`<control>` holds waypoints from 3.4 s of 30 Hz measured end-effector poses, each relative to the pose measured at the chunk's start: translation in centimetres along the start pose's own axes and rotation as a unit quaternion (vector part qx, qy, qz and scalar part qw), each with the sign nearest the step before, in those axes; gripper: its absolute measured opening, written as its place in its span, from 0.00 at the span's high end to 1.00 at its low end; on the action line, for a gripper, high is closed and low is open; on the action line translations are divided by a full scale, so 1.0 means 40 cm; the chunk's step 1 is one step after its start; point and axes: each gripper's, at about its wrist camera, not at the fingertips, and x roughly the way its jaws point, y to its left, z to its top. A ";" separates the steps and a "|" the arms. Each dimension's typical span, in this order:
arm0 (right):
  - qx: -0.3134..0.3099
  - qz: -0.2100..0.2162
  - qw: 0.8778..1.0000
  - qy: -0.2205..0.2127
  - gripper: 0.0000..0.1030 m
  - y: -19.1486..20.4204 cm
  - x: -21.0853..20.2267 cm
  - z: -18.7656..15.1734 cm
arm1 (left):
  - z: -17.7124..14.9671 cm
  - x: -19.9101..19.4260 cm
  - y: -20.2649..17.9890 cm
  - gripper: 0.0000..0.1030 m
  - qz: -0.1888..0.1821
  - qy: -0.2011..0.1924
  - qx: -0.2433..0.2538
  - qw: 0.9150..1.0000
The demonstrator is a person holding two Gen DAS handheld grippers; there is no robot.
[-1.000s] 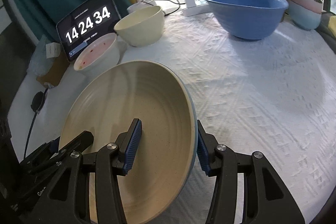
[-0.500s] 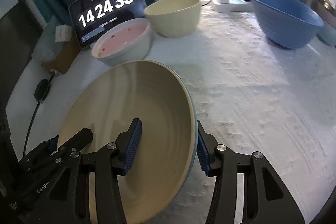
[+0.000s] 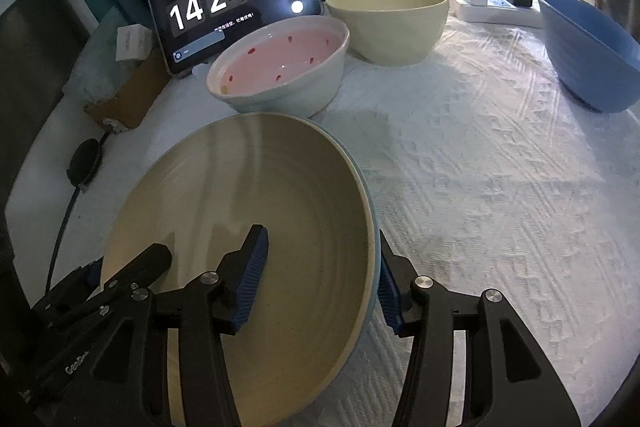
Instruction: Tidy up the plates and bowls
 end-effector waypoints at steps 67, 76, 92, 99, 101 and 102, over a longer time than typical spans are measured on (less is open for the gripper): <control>0.065 -0.072 0.987 -0.128 0.47 -0.403 -0.358 -0.076 | -0.016 -0.126 -0.448 0.38 -0.014 -0.055 0.124 0.991; 0.067 -0.079 0.985 -0.138 0.47 -0.457 -0.369 -0.036 | 0.022 -0.095 -0.517 0.38 -0.021 -0.054 0.140 0.988; 0.063 -0.089 0.984 -0.141 0.47 -0.535 -0.344 0.051 | 0.103 -0.010 -0.622 0.38 -0.032 -0.055 0.162 0.985; 0.065 -0.092 0.984 -0.138 0.47 -0.565 -0.319 0.087 | 0.139 0.040 -0.663 0.38 -0.043 -0.050 0.167 0.984; 0.066 -0.093 0.984 -0.138 0.47 -0.574 -0.313 0.098 | 0.149 0.059 -0.673 0.38 -0.055 -0.046 0.167 0.983; 0.066 -0.093 0.984 -0.139 0.47 -0.578 -0.311 0.104 | 0.155 0.069 -0.679 0.38 -0.056 -0.047 0.167 0.983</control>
